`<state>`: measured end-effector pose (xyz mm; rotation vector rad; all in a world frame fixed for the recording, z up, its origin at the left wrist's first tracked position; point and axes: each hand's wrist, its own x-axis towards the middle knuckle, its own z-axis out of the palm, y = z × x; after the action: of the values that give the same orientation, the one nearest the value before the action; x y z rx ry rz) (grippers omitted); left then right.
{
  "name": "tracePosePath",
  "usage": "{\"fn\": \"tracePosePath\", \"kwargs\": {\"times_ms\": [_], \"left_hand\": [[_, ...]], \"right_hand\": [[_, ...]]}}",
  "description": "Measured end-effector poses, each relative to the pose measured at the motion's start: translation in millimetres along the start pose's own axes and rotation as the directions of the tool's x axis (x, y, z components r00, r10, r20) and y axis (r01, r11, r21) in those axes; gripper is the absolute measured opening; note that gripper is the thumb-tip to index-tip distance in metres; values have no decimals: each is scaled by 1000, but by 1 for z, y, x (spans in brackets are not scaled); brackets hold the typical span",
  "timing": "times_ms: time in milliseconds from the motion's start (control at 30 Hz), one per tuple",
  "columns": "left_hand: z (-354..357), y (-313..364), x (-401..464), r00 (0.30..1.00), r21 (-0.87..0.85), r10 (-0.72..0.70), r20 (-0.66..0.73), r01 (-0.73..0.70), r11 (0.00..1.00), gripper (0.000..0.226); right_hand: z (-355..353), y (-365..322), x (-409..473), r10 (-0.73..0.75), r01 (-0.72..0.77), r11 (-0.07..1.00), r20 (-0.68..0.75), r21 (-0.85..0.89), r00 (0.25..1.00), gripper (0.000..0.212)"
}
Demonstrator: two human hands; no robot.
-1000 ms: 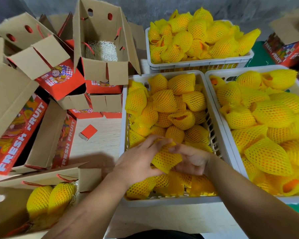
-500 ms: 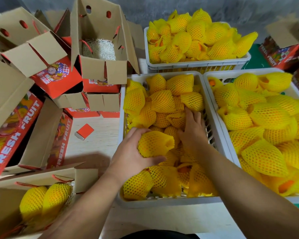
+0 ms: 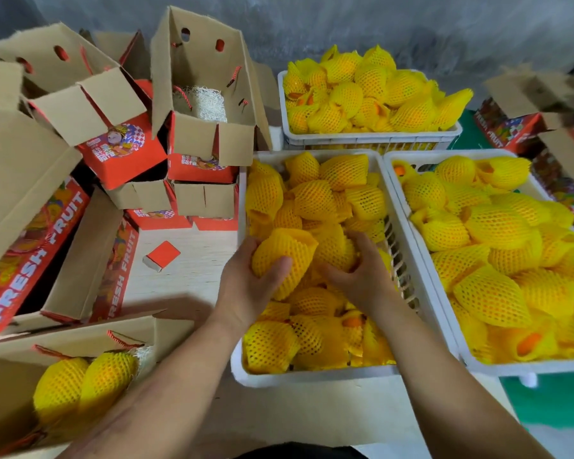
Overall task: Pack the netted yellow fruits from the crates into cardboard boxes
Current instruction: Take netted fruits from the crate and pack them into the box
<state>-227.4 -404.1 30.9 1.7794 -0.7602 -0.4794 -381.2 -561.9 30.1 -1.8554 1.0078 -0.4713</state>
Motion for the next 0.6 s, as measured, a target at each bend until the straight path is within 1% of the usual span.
{"fn": "tracePosePath", "kwargs": {"times_ms": [33,100,133,167,200,233,267,300,333,367,400,467,500,533,567,600], "left_hand": [[-1,3,-2,1000,-64,-4,-15,3,998,52],[-5,11,-10,999,-230,-8,-50,-4,973,52],[-8,15,-16,996,-330,-32,-81,4,944,58],[-12,19,-23,990,-426,-93,-103,41,904,65],[-17,22,-30,979,-531,-172,-105,91,843,68],[-23,24,-38,970,-643,-231,-79,127,755,65],[-30,25,-45,966,-743,-256,-30,150,652,60],[-40,25,-51,959,-803,-282,20,184,567,61],[-53,23,-57,946,-827,-321,56,224,516,66],[-68,20,-62,935,-836,-347,75,249,489,72],[-83,16,-66,929,-830,-362,81,264,491,77],[-113,2,-75,934,-790,-349,70,265,553,84],[-128,-7,-80,945,-779,-324,50,240,580,82],[-143,-14,-86,955,-777,-293,43,216,592,75],[-154,-19,-91,961,-776,-271,49,207,596,67],[-168,-26,-97,962,-773,-269,49,207,600,63]], "right_hand": [[6,-12,-15,0,-1,990,6,142,1000,87],[22,-34,-42,25,-31,912,21,408,999,81],[33,-42,-54,45,-57,862,36,504,998,79],[43,-51,-64,65,-78,827,43,557,997,78],[54,-59,-72,82,-92,815,42,572,996,77],[65,-67,-80,88,-93,817,36,570,995,79],[77,-74,-88,86,-88,823,30,561,996,82],[91,-80,-96,85,-87,825,29,558,996,86],[105,-87,-104,88,-90,820,32,566,996,86],[118,-94,-112,91,-95,810,36,578,995,83],[132,-100,-118,86,-94,809,42,580,995,79],[153,-112,-129,58,-84,834,64,545,996,75],[162,-117,-133,37,-72,855,78,514,996,74],[171,-122,-137,16,-58,871,90,489,996,74],[179,-125,-140,-2,-45,884,101,465,995,76],[191,-130,-145,-16,-36,895,114,445,993,78]]}}
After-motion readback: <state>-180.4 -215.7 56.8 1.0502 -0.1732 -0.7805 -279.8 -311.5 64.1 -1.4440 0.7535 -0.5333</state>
